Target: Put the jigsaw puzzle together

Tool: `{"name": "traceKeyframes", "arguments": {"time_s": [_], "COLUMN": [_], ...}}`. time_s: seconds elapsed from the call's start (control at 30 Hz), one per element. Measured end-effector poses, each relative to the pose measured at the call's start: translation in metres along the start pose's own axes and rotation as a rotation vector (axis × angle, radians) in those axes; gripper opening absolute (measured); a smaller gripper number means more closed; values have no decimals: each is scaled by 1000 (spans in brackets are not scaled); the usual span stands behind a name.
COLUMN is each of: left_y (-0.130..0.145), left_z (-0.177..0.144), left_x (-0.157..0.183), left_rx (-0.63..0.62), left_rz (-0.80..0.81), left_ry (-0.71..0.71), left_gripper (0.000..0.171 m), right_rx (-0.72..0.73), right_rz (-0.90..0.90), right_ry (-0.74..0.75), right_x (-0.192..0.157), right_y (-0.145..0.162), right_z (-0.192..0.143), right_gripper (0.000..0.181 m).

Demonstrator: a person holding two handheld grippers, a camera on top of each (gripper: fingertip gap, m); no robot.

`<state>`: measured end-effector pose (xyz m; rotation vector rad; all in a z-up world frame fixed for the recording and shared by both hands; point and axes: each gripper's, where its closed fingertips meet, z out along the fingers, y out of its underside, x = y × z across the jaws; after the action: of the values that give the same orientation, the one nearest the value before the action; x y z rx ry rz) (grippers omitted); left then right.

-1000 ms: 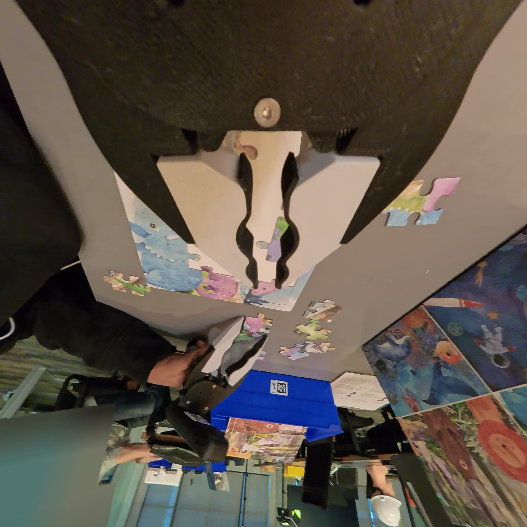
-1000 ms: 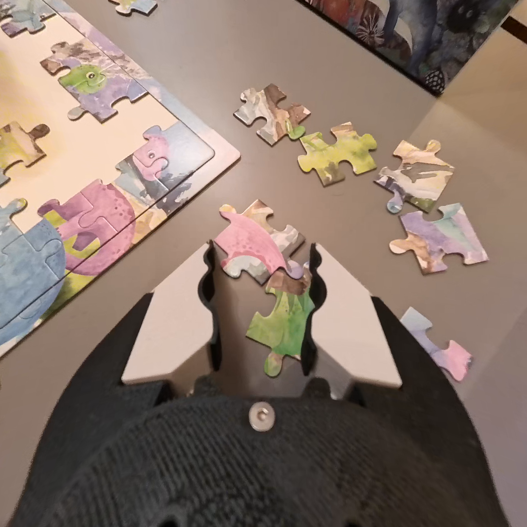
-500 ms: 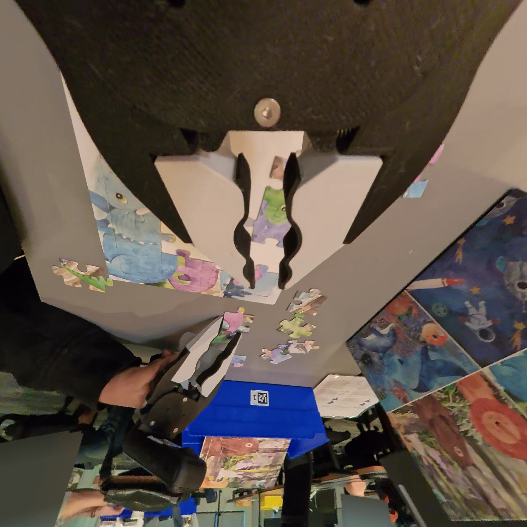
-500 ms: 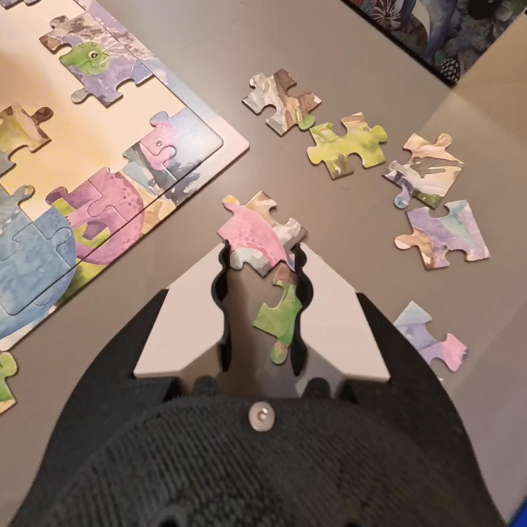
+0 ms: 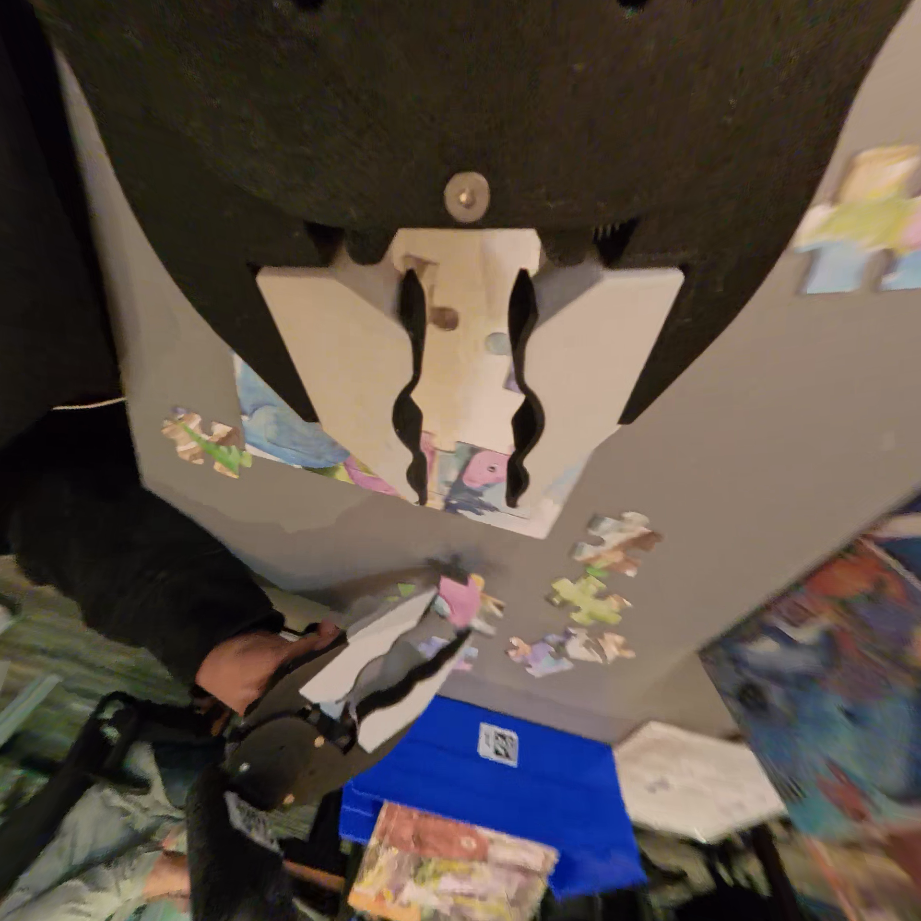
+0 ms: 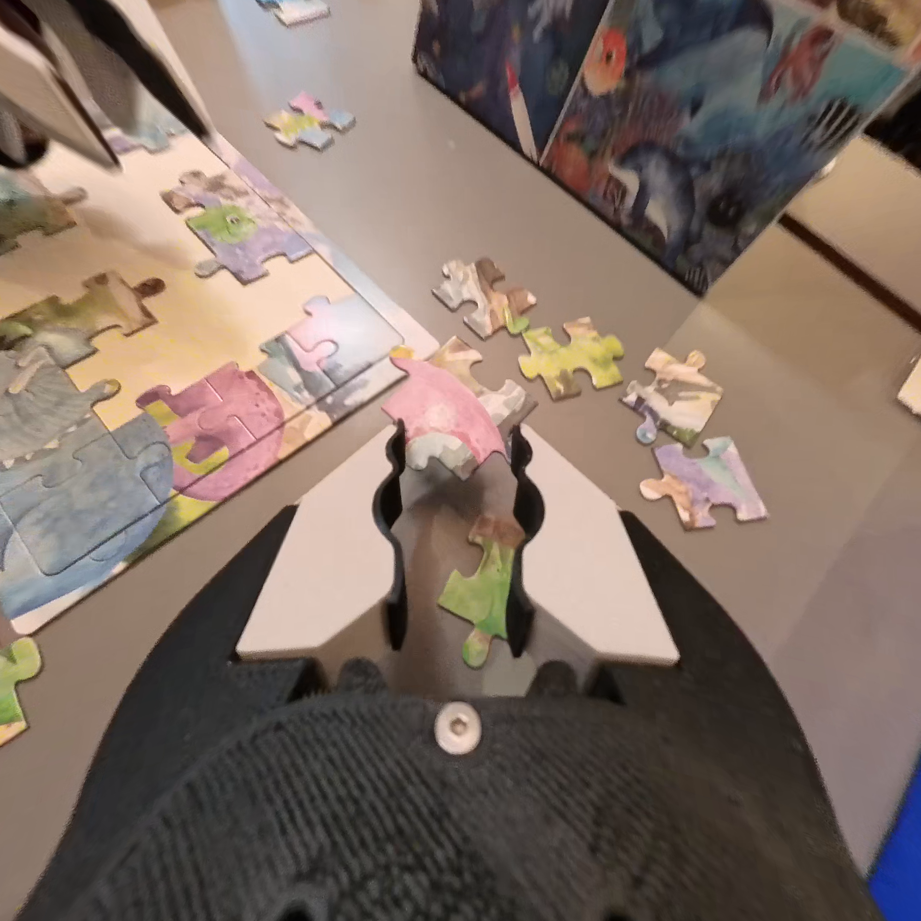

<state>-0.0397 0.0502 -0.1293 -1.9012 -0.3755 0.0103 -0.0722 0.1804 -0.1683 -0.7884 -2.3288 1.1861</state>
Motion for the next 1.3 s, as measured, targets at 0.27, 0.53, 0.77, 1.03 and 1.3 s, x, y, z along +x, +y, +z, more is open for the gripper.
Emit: {"name": "traceKeyframes", "arguments": {"time_s": [0.27,0.53,0.77,1.03,1.3], "left_y": [-13,-23,-24,-21,-18], "left_z": [34,30,21,21,22], "left_x": [25,39,25,23,20], "left_rx": [55,173,228,224,209], "left_rz": [-189,-498,-637,-648,-643], "left_ry": [166,404,451,454,432], "left_gripper": [35,38,14,5,0], "right_rx": [244,330,307,314,321], "right_rz": [-171,-291,-303,-317,-320], "right_ry": [-56,-73,-85,-94,-100], "right_x": [-35,-68,-73,-76,-78], "right_y": [-51,-77,-73,-74,-74], "right_z": [-15,-11,-6,-7,-7], "right_gripper": [41,41,41,25,25]}}
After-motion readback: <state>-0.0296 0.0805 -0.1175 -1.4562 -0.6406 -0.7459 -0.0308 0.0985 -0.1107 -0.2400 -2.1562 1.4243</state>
